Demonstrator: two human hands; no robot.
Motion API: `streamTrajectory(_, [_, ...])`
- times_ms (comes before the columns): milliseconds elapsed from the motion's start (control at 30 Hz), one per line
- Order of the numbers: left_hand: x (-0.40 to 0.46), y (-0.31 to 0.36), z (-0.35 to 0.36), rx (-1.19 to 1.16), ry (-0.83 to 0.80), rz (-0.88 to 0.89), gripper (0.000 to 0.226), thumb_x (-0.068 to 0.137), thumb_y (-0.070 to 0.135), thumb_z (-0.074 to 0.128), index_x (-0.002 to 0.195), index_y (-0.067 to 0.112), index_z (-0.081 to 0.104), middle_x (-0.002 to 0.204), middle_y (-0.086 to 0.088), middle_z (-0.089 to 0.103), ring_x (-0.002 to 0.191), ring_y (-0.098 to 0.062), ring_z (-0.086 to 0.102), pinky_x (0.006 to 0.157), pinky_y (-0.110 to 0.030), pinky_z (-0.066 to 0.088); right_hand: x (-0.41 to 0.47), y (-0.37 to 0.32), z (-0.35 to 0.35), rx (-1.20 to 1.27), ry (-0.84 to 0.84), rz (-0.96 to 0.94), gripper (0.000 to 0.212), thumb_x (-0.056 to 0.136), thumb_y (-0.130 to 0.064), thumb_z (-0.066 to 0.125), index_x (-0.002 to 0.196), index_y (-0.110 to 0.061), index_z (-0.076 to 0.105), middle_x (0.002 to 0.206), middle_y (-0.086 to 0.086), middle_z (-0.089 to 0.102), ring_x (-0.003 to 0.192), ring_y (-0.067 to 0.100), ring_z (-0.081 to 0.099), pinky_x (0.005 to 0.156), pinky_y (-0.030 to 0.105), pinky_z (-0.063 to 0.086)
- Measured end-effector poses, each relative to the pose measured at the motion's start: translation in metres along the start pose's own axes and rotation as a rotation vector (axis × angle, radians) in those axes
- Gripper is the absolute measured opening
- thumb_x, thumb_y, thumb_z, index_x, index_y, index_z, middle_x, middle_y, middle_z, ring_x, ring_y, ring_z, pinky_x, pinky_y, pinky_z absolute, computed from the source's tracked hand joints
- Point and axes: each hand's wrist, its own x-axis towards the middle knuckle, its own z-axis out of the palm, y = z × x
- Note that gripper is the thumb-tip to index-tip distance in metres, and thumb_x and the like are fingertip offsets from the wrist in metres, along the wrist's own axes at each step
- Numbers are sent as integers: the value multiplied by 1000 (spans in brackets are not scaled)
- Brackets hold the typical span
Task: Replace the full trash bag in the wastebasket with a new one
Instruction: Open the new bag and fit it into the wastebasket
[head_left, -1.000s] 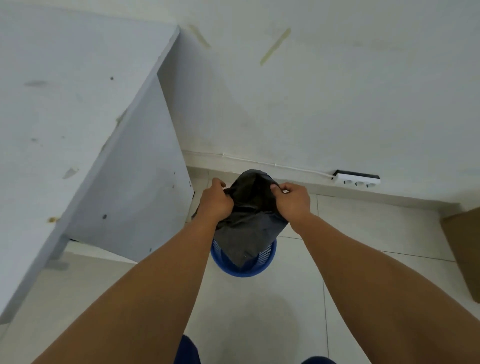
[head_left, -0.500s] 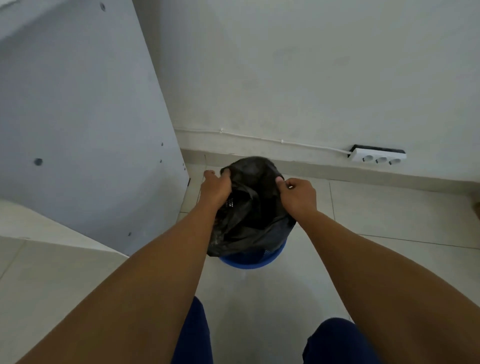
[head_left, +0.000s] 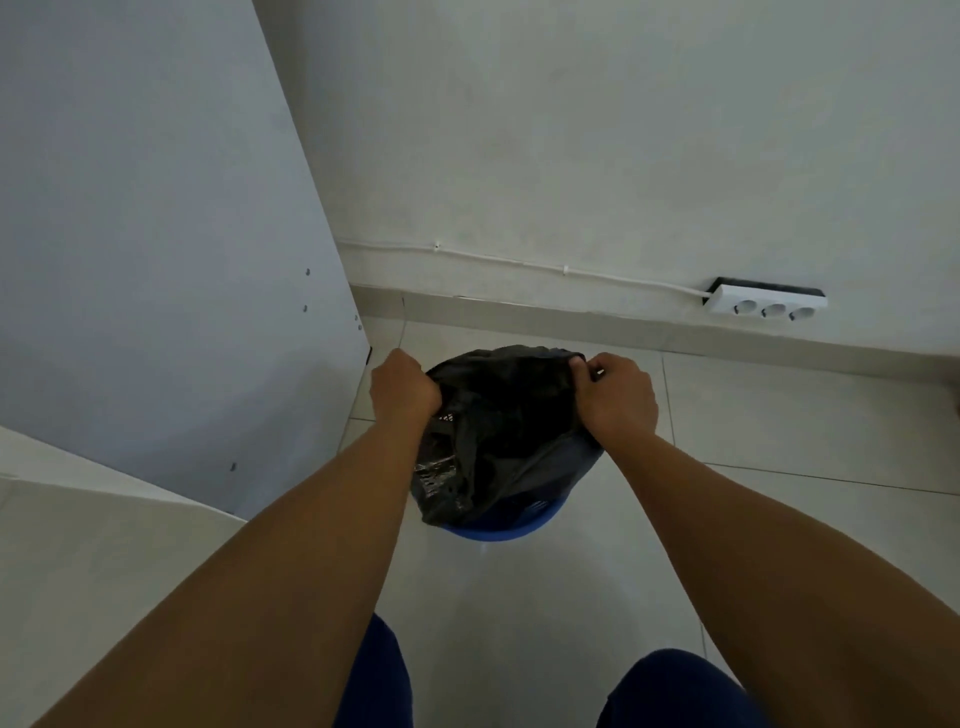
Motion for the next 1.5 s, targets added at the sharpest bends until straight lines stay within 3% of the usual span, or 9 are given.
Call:
streamTrajectory(233, [15,-10,-8,-667,-177,-119,20,84,12,75,104,11,74,106,-11,72,97,-25,69,90,-36,59,2,7,4,-111,75,43,33,98,-48,51,110,-20,61,109,7,65,94,26,57,77,34,39])
streamTrajectory(400, [18,13,0,-546,-103,-70,24,83,8,59,99,21,71,96,-7,70,93,-29,69,84,-40,61,-27,-33,16,-248,310,-551,31,87,-33,62,110,-13,56,118,13,50,113,31,44,98,43,36])
streamTrajectory(567, [13,22,1,-495,-48,-6,26,85,4,56,99,23,68,94,1,66,86,-22,65,69,-29,57,-46,-35,41,-473,-571,-762,33,97,-28,52,128,-18,58,121,6,65,110,29,61,96,43,49])
streamTrajectory(833, [15,6,-3,-818,58,-53,56,85,10,61,137,22,45,135,-13,54,100,-20,63,80,-31,56,-47,10,48,-616,-655,-807,88,79,-70,58,152,-36,22,156,8,28,137,36,37,113,51,36])
streamTrajectory(933, [-18,-11,12,-348,64,406,88,81,27,74,150,20,20,159,-9,8,124,-18,40,97,-26,42,-50,11,47,-609,-691,-827,77,86,-51,60,153,-41,24,152,5,43,135,33,43,112,46,38])
streamTrajectory(1033, [-35,-36,37,139,109,837,77,71,53,78,128,17,42,155,-17,14,133,-37,39,111,-44,40,-48,9,42,-580,-734,-795,63,87,-28,58,148,-36,43,130,5,64,117,29,58,103,40,45])
streamTrajectory(1200, [-2,-38,31,911,8,863,74,84,57,67,144,19,45,163,-23,4,149,-41,12,121,-59,-4,-46,27,35,-448,-816,-677,67,88,-24,53,150,-41,37,134,4,62,118,28,58,102,40,48])
streamTrajectory(1333, [11,-26,9,1120,14,846,80,80,37,75,149,22,37,162,-21,-22,150,-42,2,120,-59,-6,-37,31,19,-336,-761,-612,46,88,-47,40,129,-43,60,113,-4,71,102,19,64,94,38,51])
streamTrajectory(1500, [13,-29,0,1181,29,941,99,83,25,73,159,30,9,159,-21,-29,150,-41,0,120,-61,-3,-19,21,14,-392,-278,-521,48,96,-45,53,139,-26,47,122,9,62,103,31,64,82,42,55])
